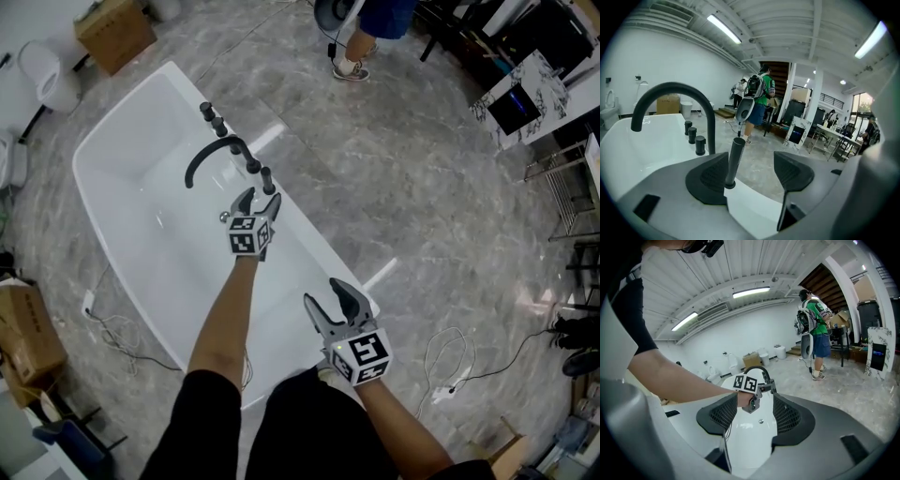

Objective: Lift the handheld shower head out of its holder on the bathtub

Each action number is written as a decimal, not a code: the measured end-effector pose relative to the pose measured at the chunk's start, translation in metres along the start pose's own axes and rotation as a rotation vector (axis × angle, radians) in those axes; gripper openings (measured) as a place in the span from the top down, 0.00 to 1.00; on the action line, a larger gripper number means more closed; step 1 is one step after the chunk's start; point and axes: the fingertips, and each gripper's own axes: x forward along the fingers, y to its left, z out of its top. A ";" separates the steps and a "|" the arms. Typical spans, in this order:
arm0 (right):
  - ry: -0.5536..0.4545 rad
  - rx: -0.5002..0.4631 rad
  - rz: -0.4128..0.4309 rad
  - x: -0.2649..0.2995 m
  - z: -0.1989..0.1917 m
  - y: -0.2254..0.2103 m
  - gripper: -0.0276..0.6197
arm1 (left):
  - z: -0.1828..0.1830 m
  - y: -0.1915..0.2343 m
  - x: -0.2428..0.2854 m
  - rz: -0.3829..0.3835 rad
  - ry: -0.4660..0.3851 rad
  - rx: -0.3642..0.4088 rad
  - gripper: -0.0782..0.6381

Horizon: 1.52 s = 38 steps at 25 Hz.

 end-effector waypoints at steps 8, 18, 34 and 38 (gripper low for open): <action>-0.003 0.055 -0.017 0.017 -0.009 -0.019 0.64 | -0.015 0.016 0.035 -0.005 0.052 0.062 0.50; 0.016 0.100 -0.083 0.009 -0.037 -0.043 0.64 | -0.021 0.032 0.069 0.001 0.115 0.130 0.50; 0.028 0.061 -0.085 0.014 -0.042 -0.059 0.64 | -0.041 0.047 0.094 0.015 0.186 0.174 0.62; 0.017 0.078 -0.098 0.009 -0.048 -0.063 0.64 | -0.044 0.052 0.099 0.014 0.206 0.190 0.64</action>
